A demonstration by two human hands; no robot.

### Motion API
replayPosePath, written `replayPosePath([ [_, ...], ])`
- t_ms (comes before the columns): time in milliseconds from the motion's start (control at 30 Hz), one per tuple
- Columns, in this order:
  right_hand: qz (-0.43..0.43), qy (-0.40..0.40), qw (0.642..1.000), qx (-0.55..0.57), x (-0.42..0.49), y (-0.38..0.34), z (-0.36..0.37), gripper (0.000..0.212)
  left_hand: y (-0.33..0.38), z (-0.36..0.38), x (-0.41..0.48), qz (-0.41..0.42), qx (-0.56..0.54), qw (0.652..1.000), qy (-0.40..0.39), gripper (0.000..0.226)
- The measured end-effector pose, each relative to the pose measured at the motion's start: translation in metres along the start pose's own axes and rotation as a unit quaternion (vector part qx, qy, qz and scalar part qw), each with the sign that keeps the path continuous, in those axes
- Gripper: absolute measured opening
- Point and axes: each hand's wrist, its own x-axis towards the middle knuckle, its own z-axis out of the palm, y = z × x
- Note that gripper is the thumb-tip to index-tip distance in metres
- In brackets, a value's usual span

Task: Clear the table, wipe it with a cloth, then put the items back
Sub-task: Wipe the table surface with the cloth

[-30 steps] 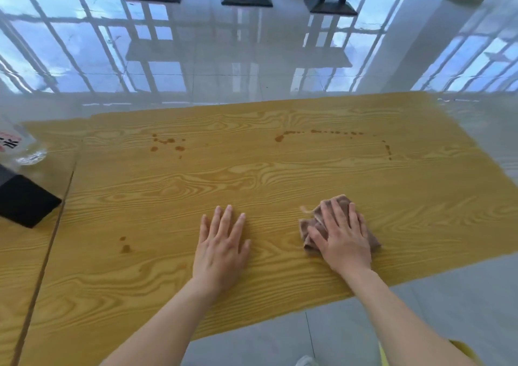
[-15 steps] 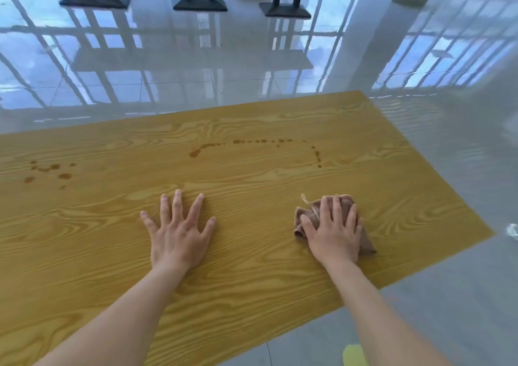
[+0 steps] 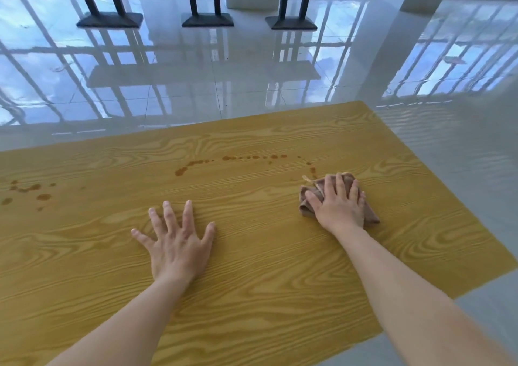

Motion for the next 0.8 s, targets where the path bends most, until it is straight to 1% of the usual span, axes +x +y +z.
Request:
replayPosePath([
  [33, -0.020, 0.004, 1.000, -0.006, 0.003, -0.008, -0.001, 0.087, 0.000, 0.001, 0.001, -0.002, 0.000, 1.000, 0.001, 0.088],
  [100, -0.109, 0.011, 0.994, -0.028, -0.012, -0.021, 0.007, 0.086, 0.000, 0.001, 0.002, -0.005, 0.001, 1.000, 0.000, 0.087],
  [167, -0.237, 0.031, 0.970, -0.040, -0.051, -0.020, 0.027, 0.084, 0.001, 0.000, 0.001, -0.006, 0.003, 1.000, 0.000, 0.087],
  [200, -0.288, 0.035, 0.956, -0.045, -0.073, -0.014, 0.037, 0.082, 0.001, -0.001, 0.001, -0.006, 0.006, 1.000, -0.001, 0.087],
  [233, -0.320, 0.036, 0.946, -0.045, -0.084, -0.004, 0.041, 0.080, 0.001, -0.001, 0.001, -0.007, 0.007, 1.000, -0.002, 0.087],
  [267, -0.329, 0.026, 0.943, -0.049, -0.081, 0.009, 0.038, 0.078, 0.001, -0.001, 0.001, -0.007, 0.007, 1.000, -0.002, 0.087],
  [300, -0.313, 0.028, 0.947, -0.061, -0.068, 0.020, 0.032, 0.078, 0.001, -0.001, 0.001, -0.008, 0.007, 1.000, -0.001, 0.088],
  [333, -0.269, 0.035, 0.960, -0.073, -0.050, 0.028, 0.024, 0.078, 0.001, -0.001, 0.001, -0.009, 0.008, 1.000, 0.000, 0.088],
  [367, -0.206, 0.040, 0.975, -0.076, -0.027, 0.032, 0.014, 0.080, 0.001, 0.000, 0.002, -0.009, 0.009, 1.000, 0.002, 0.088],
  [433, -0.073, 0.031, 0.996, -0.042, 0.022, 0.022, -0.006, 0.083, 0.003, 0.000, 0.002, -0.010, 0.010, 1.000, 0.005, 0.088],
  [467, -0.027, 0.023, 0.999, -0.020, 0.040, 0.008, -0.013, 0.085, 0.004, 0.000, 0.003, -0.010, 0.010, 1.000, 0.006, 0.087],
  [500, -0.008, 0.016, 1.000, -0.008, 0.050, -0.007, -0.016, 0.086, 0.005, -0.001, 0.003, -0.009, 0.011, 1.000, 0.003, 0.086],
  [533, -0.024, 0.012, 1.000, -0.010, 0.050, -0.022, -0.015, 0.086, 0.005, -0.002, 0.002, -0.010, 0.012, 1.000, -0.003, 0.086],
  [567, -0.067, 0.009, 0.998, -0.017, 0.041, -0.034, -0.009, 0.085, 0.005, -0.003, 0.001, -0.011, 0.014, 1.000, -0.008, 0.085],
  [633, -0.190, 0.018, 0.981, -0.029, -0.001, -0.044, 0.012, 0.084, 0.005, -0.005, -0.002, -0.010, 0.015, 1.000, -0.011, 0.085],
  [700, -0.303, 0.045, 0.951, -0.045, -0.055, -0.030, 0.036, 0.082, 0.006, -0.007, -0.003, -0.011, 0.017, 1.000, -0.013, 0.085],
  [733, -0.327, 0.055, 0.942, -0.051, -0.069, -0.018, 0.041, 0.081, 0.005, -0.006, -0.002, -0.012, 0.019, 1.000, -0.012, 0.085],
  [767, -0.329, 0.048, 0.941, -0.057, -0.065, -0.005, 0.040, 0.080, 0.005, -0.006, -0.002, -0.012, 0.021, 1.000, -0.012, 0.085],
  [800, -0.310, 0.054, 0.947, -0.071, -0.049, 0.008, 0.035, 0.080, 0.004, -0.005, -0.002, -0.011, 0.023, 1.000, -0.011, 0.085],
])
